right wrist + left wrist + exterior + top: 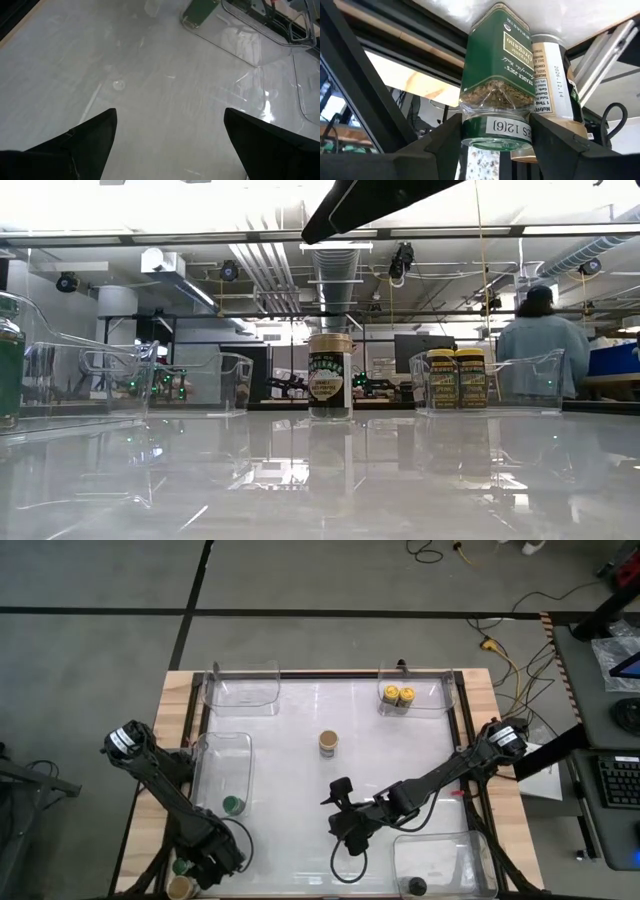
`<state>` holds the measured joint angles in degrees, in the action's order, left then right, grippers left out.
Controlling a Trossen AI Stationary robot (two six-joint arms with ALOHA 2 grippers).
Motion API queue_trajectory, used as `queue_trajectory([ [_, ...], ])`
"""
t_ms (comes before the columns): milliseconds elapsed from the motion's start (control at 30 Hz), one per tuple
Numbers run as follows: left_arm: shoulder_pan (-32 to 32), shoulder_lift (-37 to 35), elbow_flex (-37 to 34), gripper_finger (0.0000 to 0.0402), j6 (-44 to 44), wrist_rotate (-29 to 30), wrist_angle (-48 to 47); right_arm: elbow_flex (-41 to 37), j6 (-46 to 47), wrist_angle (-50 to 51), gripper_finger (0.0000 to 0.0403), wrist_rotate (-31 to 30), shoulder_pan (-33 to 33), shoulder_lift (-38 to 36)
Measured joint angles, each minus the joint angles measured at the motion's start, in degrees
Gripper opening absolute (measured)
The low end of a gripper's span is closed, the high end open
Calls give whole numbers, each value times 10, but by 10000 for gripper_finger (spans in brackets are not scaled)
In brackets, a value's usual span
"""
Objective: Sort spices by type
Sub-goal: Put the green seasoning bottle into the middle transparent bin
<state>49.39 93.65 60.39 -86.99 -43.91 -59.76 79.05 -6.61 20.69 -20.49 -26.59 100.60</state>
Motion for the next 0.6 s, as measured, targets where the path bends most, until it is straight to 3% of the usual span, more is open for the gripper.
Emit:
queue_trajectory([
  [300, -1, 0, 44, 195, 31, 34, -60, 0, -6, 0, 359, 0, 0, 0],
  [600, -16, 0, 103, 195, 60, 117, -114, 0, -12, -4, 359, 0, 3, 0],
])
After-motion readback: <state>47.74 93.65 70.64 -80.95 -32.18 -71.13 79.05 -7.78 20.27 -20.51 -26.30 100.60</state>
